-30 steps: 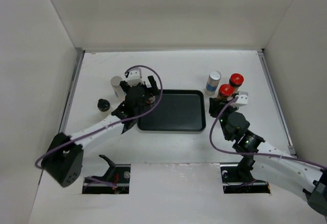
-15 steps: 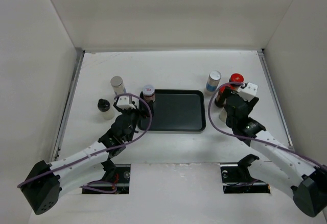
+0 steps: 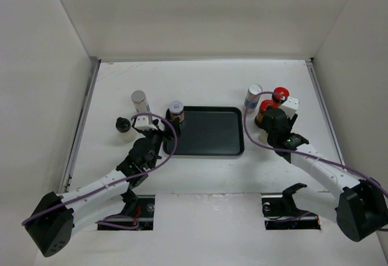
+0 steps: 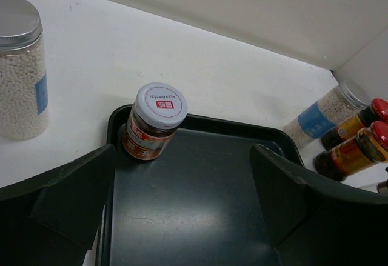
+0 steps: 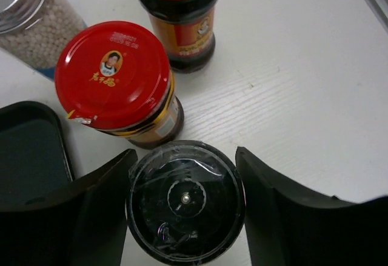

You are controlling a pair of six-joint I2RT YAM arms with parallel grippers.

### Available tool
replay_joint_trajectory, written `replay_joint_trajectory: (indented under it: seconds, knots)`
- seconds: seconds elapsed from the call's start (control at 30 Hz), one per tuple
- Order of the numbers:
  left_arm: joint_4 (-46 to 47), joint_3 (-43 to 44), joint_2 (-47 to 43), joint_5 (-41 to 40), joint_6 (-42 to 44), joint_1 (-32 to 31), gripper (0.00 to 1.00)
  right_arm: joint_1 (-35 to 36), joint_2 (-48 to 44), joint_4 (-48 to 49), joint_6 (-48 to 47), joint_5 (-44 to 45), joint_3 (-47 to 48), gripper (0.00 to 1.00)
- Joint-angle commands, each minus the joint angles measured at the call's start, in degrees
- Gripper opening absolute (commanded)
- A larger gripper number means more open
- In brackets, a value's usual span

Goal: Organize the condiment bottles

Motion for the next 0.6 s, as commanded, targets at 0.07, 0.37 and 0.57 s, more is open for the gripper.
replay_joint_trajectory:
  seconds: [0.07, 0.37, 0.57]
  knots:
    - [3.84, -0.68, -1.25, 0.19, -0.89, 1.19, 0.93, 0.74, -3.41, 0.90, 1.03, 0.59, 2.29, 0.45]
    - [4.72, -1.82, -1.08, -0.69, -2.82, 3.39, 0.93, 18.32, -0.64, 1.66, -0.90, 2.81, 14.59, 0.45]
    - [4.20, -2.70, -1.60, -0.69, -3.00, 4.97, 0.93, 21.84, 20.80, 18.29, -6.10, -7.57, 26.18, 0.45]
